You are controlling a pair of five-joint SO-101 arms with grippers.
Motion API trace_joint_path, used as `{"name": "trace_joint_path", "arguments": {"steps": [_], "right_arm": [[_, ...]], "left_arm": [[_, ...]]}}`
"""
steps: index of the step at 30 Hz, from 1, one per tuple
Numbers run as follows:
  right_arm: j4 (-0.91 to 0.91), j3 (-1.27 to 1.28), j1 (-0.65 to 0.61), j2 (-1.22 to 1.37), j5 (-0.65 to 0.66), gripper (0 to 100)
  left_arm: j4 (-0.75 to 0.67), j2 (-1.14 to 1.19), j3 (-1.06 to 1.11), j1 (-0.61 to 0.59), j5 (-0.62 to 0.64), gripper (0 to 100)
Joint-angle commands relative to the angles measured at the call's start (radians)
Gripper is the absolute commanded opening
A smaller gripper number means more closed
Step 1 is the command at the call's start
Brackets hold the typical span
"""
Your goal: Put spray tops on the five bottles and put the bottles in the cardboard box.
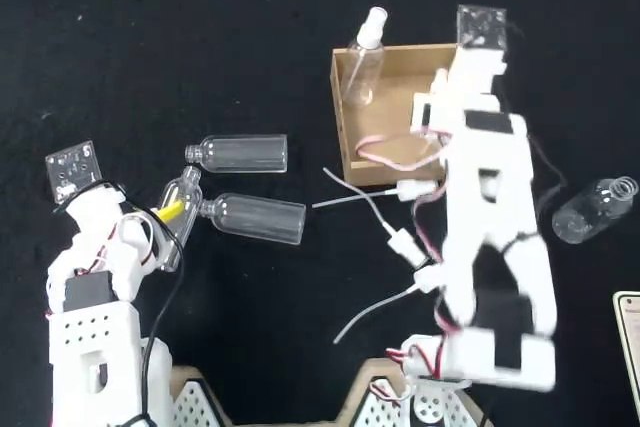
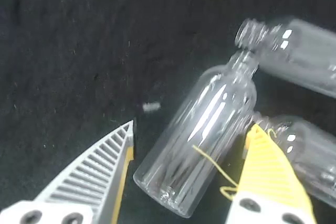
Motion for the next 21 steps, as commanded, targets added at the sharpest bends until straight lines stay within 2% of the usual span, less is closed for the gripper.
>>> {"name": "trace_joint_path", "arguments": {"steps": [1, 9, 18, 21], "right_arm": [[0.046, -0.219, 0.018, 0.116, 0.009, 27.6], [0.060, -0.469, 0.017, 0.390, 0.009, 27.3], [0.060, -0.751, 0.018, 0.581, 0.009, 27.2], [0.068, -0.812, 0.023, 0.651, -0.031, 27.2]], "left_arm": [[-0.018, -0.011, -0.016, 0.002, 0.008, 33], [-0.018, -0.011, -0.012, 0.002, 0.008, 33], [-0.018, -0.011, -0.018, -0.002, 0.005, 33], [-0.018, -0.011, -0.018, 0.001, 0.005, 33]]}}
